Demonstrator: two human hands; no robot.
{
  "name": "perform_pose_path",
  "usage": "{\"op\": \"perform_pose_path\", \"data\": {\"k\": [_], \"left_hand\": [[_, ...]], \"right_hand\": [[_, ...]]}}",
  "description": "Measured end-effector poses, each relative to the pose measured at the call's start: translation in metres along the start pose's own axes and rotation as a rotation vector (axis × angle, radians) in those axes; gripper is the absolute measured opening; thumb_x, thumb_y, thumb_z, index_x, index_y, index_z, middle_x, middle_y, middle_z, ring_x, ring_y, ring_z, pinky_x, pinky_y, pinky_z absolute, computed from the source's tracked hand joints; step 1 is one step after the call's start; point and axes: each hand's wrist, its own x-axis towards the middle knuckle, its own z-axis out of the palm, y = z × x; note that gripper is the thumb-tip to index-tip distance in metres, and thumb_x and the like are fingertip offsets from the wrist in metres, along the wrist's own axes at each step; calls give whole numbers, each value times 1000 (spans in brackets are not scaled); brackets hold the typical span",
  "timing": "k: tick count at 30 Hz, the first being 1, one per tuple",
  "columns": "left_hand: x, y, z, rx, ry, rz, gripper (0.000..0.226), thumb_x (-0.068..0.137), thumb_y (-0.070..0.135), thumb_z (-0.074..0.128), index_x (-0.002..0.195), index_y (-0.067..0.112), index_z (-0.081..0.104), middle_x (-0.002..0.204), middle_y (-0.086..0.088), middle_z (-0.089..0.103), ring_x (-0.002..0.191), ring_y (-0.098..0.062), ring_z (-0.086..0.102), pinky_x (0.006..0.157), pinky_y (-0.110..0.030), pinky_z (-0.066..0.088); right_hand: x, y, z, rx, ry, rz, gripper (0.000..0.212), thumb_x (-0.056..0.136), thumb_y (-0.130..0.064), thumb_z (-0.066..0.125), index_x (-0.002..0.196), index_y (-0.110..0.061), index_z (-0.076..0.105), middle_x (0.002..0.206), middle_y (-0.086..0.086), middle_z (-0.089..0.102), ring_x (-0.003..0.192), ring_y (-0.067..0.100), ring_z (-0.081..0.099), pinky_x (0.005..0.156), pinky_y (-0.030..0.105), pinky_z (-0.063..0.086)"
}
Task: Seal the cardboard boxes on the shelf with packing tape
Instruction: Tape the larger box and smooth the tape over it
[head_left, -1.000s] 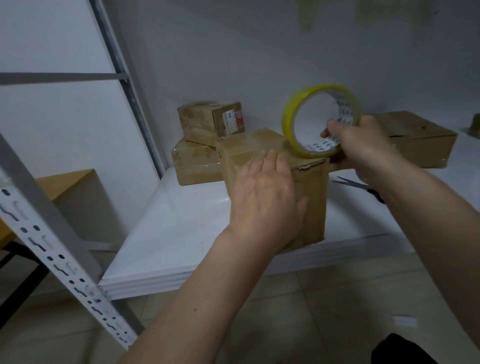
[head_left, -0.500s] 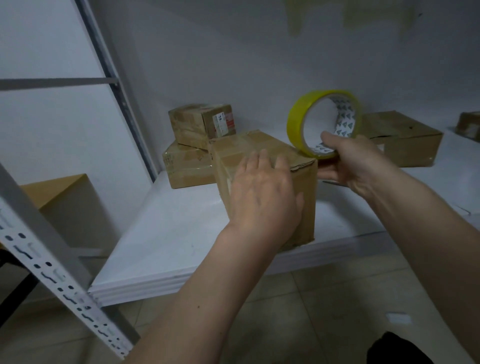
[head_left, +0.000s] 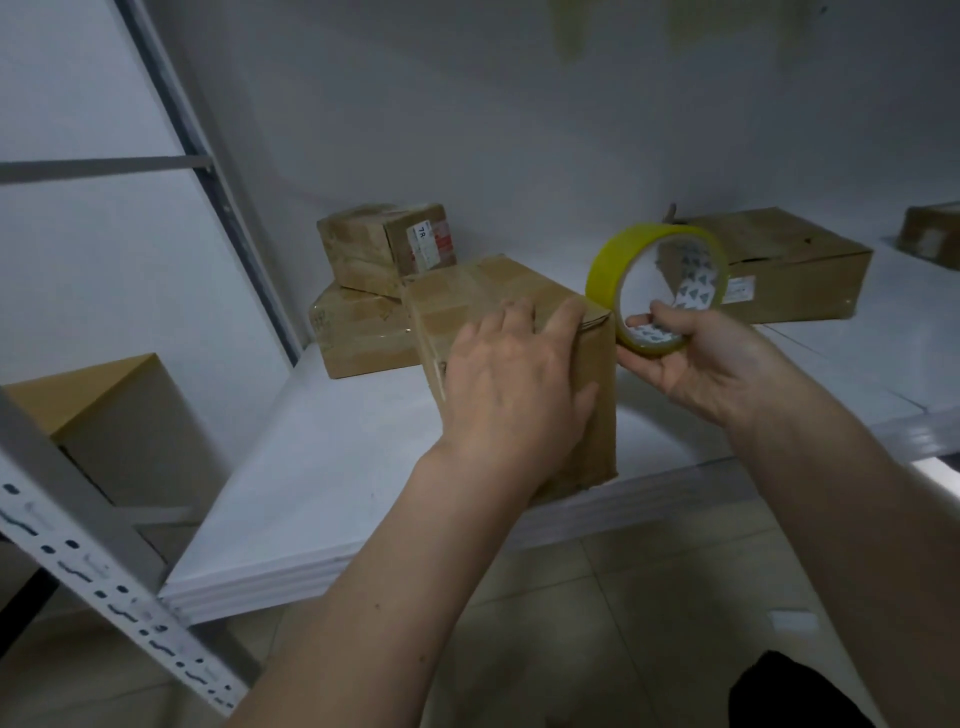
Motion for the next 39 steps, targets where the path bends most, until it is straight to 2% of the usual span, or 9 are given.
{"op": "perform_pose_path", "data": {"k": [5, 9, 14, 19, 22, 26, 29, 34, 39], "left_hand": [[15, -6, -13, 27, -54, 2, 51, 88, 59, 57, 130, 31, 48, 117, -2, 61, 108, -27, 57, 79, -35, 37], [27, -26, -18, -29, -242, -81, 78, 76, 77, 56, 142, 40, 39, 135, -6, 42, 128, -29, 36, 104, -47, 36], [24, -35, -19, -125, -364, -215, 94, 72, 81, 56, 152, 46, 20, 158, -3, 26, 142, -35, 26, 110, -55, 34], [1, -48, -17, -276, -168, -273, 90, 74, 75, 60, 151, 47, 23, 157, 0, 29, 140, -31, 28, 108, -47, 34], [-15, -50, -6, -560, 5, -309, 95, 78, 65, 66, 155, 42, 15, 161, -3, 21, 144, -27, 19, 116, -41, 22], [-30, -45, 20, -855, 55, -352, 97, 77, 61, 71, 155, 36, 18, 154, 0, 35, 142, -18, 31, 117, -38, 29], [-34, -42, 36, -960, 70, -380, 80, 74, 68, 68, 142, 31, 46, 140, 9, 52, 132, -11, 46, 110, -39, 40], [-39, -39, 43, -1084, 187, -349, 69, 77, 64, 64, 137, 30, 51, 134, 18, 55, 128, 2, 47, 109, -35, 41], [-37, -44, 46, -1018, 210, -369, 70, 73, 71, 64, 131, 34, 52, 127, 16, 60, 123, -7, 54, 105, -46, 44]], "right_hand": [[-6, 30, -6, -100, -21, 101, 18, 99, -20, 48, 94, -7, 59, 81, 15, 71, 73, 27, 71, 69, 43, 60], [-10, 35, -11, -323, -40, 150, 31, 93, -42, 49, 99, -13, 62, 81, 15, 71, 74, 27, 69, 72, 38, 54], [-13, 39, 2, -423, -43, 200, 56, 85, -64, 47, 114, -18, 62, 82, 7, 68, 79, 26, 64, 71, 37, 51], [-25, 29, 31, -565, 0, 58, 36, 85, -59, 51, 94, -27, 66, 113, 7, 62, 83, 21, 59, 62, 29, 47], [-39, 2, 57, -784, 29, -180, 33, 89, -55, 50, 89, -26, 65, 95, -1, 65, 71, 7, 62, 53, 20, 47], [-39, -8, 77, -1392, 126, -415, 63, 70, -73, 41, 108, -28, 64, 120, 2, 57, 117, 31, 49, 99, 46, 40], [-43, 12, 72, -1766, 156, -402, 51, 83, -67, 36, 117, -35, 57, 131, 5, 44, 128, 35, 32, 101, 49, 26], [-45, 24, 76, -1816, 191, -451, 52, 88, -62, 32, 110, -24, 59, 122, 7, 51, 124, 34, 36, 98, 51, 25], [-48, 21, 83, -1723, 142, -452, 43, 95, -54, 35, 91, -16, 55, 81, -2, 37, 110, 27, 37, 97, 46, 27]]}}
